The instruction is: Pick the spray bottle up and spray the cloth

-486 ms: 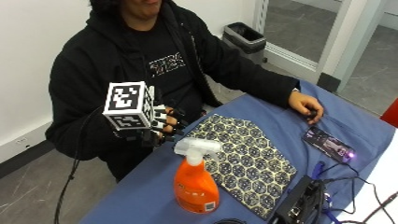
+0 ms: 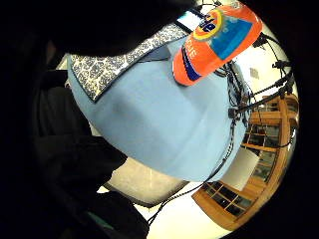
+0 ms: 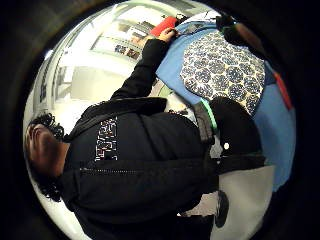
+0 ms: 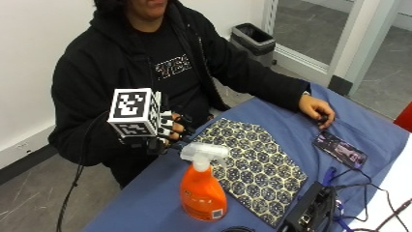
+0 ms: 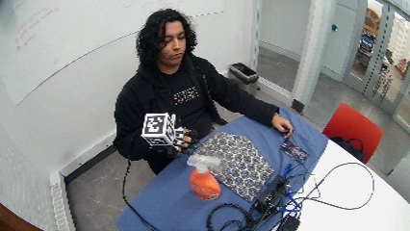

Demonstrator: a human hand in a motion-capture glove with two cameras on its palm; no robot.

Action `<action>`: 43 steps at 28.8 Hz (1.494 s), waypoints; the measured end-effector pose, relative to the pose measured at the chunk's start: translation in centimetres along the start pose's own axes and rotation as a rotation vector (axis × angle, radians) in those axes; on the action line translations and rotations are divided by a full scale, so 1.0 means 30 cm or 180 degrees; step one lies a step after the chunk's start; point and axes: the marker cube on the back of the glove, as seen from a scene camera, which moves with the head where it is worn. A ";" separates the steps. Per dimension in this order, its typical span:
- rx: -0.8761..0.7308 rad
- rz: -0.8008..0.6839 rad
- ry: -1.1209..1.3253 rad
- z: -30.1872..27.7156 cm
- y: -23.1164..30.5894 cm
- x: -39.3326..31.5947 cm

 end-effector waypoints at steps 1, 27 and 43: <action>-0.0004 0.0021 -0.0010 0.001 0.000 0.005; -0.0063 0.0964 0.0459 -0.310 0.029 0.347; 0.0103 0.0966 0.0004 -0.459 -0.132 0.565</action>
